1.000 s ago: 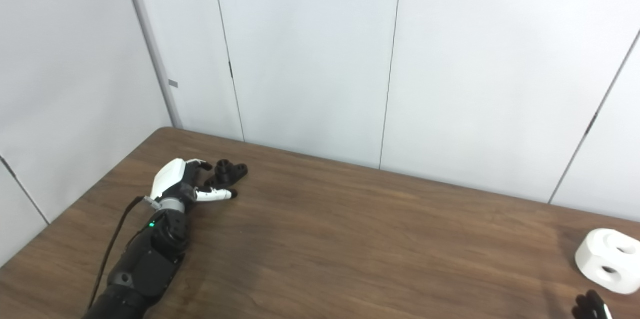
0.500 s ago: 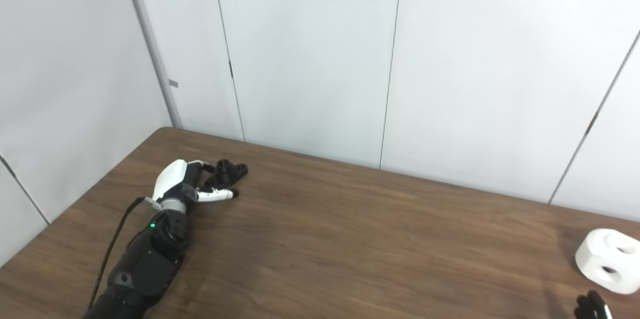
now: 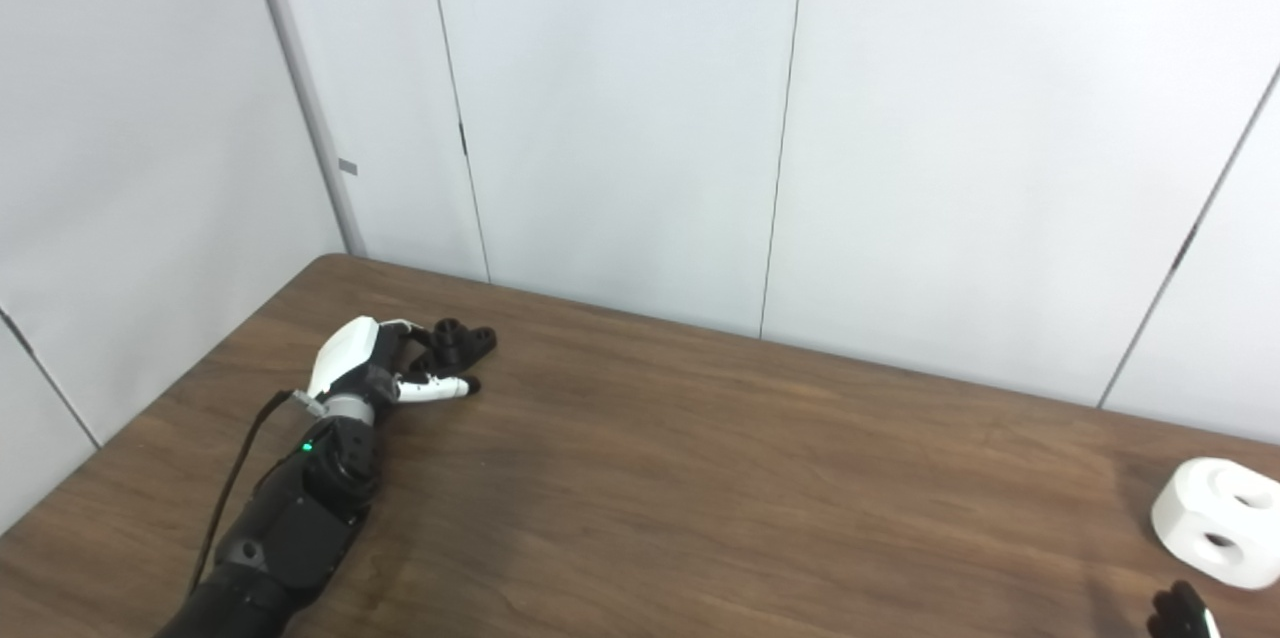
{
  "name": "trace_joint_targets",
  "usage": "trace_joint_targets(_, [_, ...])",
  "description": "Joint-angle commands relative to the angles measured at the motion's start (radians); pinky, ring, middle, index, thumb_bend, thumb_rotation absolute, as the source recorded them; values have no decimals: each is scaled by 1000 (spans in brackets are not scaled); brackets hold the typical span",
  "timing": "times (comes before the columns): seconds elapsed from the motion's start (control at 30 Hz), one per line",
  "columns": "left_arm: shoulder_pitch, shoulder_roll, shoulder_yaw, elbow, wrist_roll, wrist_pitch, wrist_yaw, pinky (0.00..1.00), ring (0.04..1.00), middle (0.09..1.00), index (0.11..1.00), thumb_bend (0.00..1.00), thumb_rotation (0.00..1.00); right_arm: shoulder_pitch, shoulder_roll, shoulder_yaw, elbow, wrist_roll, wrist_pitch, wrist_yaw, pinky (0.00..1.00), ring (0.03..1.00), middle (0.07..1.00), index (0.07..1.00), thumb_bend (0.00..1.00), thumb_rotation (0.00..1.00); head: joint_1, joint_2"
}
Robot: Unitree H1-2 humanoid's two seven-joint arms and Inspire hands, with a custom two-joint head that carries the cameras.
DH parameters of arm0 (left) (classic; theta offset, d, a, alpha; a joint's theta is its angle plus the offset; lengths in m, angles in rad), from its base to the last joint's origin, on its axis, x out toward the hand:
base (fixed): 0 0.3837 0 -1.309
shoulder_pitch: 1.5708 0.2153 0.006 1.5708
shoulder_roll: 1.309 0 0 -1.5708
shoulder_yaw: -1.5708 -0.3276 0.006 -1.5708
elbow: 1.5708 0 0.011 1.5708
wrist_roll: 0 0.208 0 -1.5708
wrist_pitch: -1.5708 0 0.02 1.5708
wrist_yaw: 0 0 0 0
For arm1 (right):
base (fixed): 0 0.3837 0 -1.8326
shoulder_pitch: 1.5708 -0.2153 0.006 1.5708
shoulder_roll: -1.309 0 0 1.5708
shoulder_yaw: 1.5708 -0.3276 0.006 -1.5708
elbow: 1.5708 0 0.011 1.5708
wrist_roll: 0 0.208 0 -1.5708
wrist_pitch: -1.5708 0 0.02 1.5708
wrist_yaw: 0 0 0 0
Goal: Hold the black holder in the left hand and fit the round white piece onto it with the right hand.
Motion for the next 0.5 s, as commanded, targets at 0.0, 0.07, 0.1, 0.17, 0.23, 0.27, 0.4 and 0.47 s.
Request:
trace_joint_targets(0.0, [-40, 31, -1, -10, -1, -15, 9, 1000, 969, 905, 721, 844, 296, 22, 20, 9, 34, 11, -8, 1, 1000, 1000, 994, 1000, 673, 1000, 0, 1])
trace_joint_targets(0.07, [-40, 32, -3, -7, 2, -12, 10, 1000, 968, 903, 717, 840, 291, 24, 19, 9, 33, 10, -7, 0, 1000, 1000, 994, 1000, 675, 1000, 0, 1])
trace_joint_targets(0.1, [-41, 30, -1, -8, 2, -4, 11, 1000, 967, 900, 707, 834, 282, 24, 19, 9, 34, 10, -8, 1, 1000, 1000, 992, 1000, 674, 1000, 0, 1])
trace_joint_targets(0.17, [-41, 25, 4, -11, -1, 8, 12, 1000, 963, 893, 687, 829, 269, 25, 18, 9, 33, 9, -7, 1, 1000, 1000, 990, 1000, 674, 1000, -1, 3])
trace_joint_targets(0.23, [-41, 21, 13, -14, -11, 16, 11, 1000, 966, 888, 641, 807, 229, 26, 18, 8, 32, 11, -5, 0, 1000, 1000, 993, 1000, 676, 1000, -1, 3])
trace_joint_targets(0.27, [-42, 20, 16, -12, -16, 18, 11, 1000, 966, 883, 618, 801, 207, 25, 19, 8, 33, 11, -6, 0, 1000, 1000, 992, 1000, 677, 1000, -1, 3])
trace_joint_targets(0.4, [-42, 15, 28, -5, -30, 9, 22, 1000, 956, 853, 493, 538, 70, 28, 17, 7, 28, 17, 0, 3, 1000, 1000, 998, 1000, 673, 1000, -1, 6])
trace_joint_targets(0.47, [-41, 17, 25, -2, -32, 5, 26, 977, 935, 826, 485, 525, 55, 29, 18, 6, 25, 23, 4, 4, 1000, 1000, 1000, 1000, 674, 1000, -1, 6])
